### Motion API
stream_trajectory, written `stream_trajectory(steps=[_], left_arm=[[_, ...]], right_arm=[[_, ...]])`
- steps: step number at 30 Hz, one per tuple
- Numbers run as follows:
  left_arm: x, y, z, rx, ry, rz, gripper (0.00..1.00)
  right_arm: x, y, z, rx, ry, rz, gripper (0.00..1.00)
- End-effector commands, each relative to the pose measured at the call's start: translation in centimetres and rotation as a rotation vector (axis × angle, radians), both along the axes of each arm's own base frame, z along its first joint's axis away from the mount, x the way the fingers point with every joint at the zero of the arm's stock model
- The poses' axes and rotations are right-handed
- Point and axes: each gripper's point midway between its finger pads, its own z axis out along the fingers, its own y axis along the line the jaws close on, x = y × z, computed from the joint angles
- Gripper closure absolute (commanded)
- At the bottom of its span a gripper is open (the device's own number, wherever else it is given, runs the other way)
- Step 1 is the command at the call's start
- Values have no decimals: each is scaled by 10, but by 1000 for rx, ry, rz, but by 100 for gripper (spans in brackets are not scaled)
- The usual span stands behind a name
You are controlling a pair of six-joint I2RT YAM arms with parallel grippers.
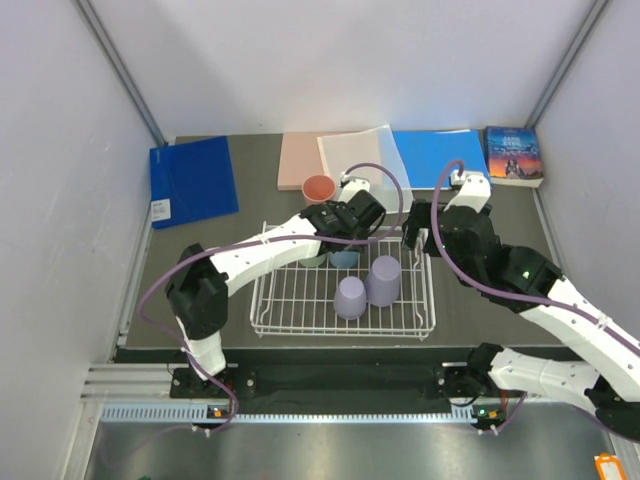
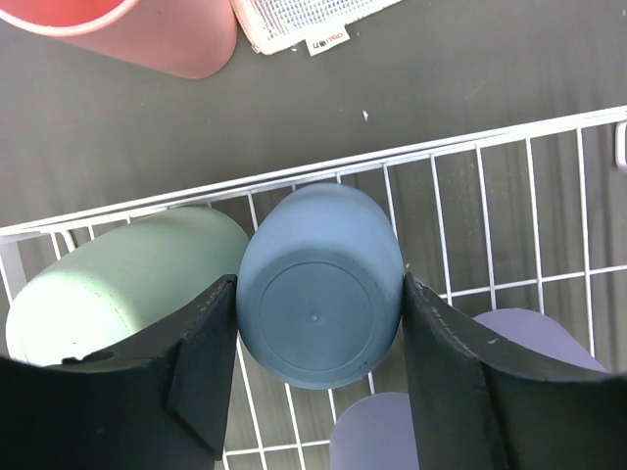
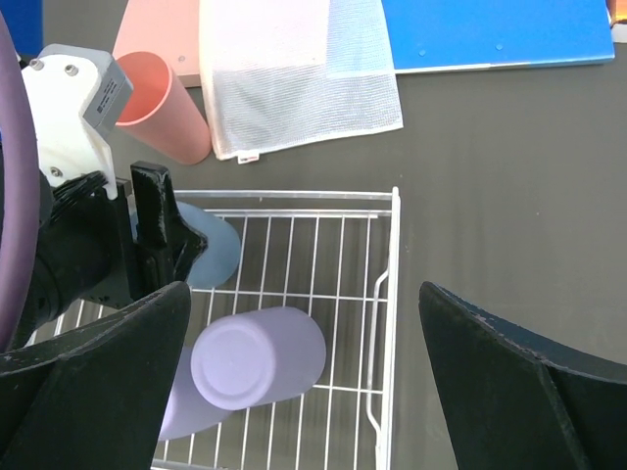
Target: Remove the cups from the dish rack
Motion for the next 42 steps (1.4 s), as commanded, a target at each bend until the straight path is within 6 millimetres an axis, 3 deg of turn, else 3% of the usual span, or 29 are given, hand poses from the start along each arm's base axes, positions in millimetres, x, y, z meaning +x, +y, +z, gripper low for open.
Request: stream_trajectory(steps=[1,5,14,18,20,21,23,25,26,27,28,29,30,31,32,34,35,42], left_arm=[[1,-1,5,15,9,-6,100],[3,0,34,-32,-39,-5,100],[7,7,157,-216,-249,-3,100],[2,8,214,-362,-329,-15,100],[-7,-1,246,-513,-354,-71,100],[-8,-2,244,-548,-340,-87,100],[-23,-10,263,-700,-306,-158,100],[-20,-5,274,-842,-298,-157,100],[-32,-16,257,-887,-210,-243,100],[-23,-11,274,-969,-257,-254,100],[-30,-7,283,-1048,-237,-260,100],[-37,-11,265,-1078,-167,-302,100],[-32,-5,282,-1177,-188,-313,100],[-35,-2,287,-1225,-186,-333,100],[-35,-2,276,-1255,-159,-335,100],[-41,-1,286,-1337,-143,-376,100],[-42,-2,280,-1344,-122,-378,100],[-57,-9,287,-1448,-51,-457,100]], right_arm=[[0,-9,5,8,-22,-33,0],[1,-10,8,11,-32,-42,0],[4,-21,25,74,-125,-97,2],[1,-18,39,146,-180,-68,0],[-1,-11,44,178,-183,-26,0],[-1,-6,47,194,-186,-9,0],[-5,5,53,234,-188,54,0],[-8,15,61,297,-204,99,3],[-11,16,68,329,-223,118,4],[-14,18,73,359,-242,137,7],[-16,23,78,401,-261,162,8],[-20,22,87,436,-287,175,10],[-22,22,91,458,-300,187,11],[-24,26,97,483,-319,213,12],[-26,26,102,503,-335,221,12],[-29,31,111,530,-359,256,12],[-29,33,113,532,-363,266,12],[-23,63,109,534,-330,344,11]])
